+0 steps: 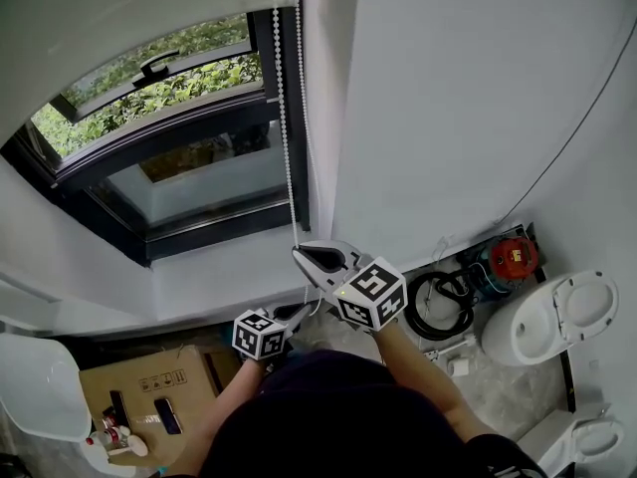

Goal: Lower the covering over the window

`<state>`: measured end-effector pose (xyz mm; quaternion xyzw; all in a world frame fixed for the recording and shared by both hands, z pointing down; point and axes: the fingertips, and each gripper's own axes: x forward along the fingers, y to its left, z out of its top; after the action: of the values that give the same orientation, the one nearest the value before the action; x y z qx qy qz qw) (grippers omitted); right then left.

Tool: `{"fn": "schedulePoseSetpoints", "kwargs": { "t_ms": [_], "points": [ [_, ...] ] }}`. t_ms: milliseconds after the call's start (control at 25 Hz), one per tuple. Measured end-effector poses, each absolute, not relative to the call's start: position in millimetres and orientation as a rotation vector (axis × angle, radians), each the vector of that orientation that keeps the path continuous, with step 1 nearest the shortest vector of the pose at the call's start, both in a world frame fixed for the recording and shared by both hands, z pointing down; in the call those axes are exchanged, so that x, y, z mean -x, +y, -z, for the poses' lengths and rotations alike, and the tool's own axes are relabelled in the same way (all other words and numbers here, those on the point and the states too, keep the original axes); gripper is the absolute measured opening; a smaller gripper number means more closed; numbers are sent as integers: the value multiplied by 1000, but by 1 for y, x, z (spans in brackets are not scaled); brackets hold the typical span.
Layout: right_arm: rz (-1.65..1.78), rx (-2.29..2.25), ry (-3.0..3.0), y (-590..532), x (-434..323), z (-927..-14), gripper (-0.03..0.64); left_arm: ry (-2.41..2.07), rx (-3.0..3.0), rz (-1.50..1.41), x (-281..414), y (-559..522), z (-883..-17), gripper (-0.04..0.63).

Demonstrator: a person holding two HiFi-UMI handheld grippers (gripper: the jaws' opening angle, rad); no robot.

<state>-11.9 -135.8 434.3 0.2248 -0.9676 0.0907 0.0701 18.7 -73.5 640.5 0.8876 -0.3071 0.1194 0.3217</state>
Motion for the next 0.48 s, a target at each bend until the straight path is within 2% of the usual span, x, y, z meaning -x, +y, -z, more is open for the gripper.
{"fn": "schedulePoseSetpoints", "kwargs": {
  "t_ms": [200, 480],
  "points": [
    [-297, -680, -2889, -142, 5, -439, 14, -853, -2471, -118, -21, -85, -604, 12],
    [-298, -611, -2758, -133, 14, -490, 14, -897, -2443, -127, -11, -86, -608, 12]
  ]
}}
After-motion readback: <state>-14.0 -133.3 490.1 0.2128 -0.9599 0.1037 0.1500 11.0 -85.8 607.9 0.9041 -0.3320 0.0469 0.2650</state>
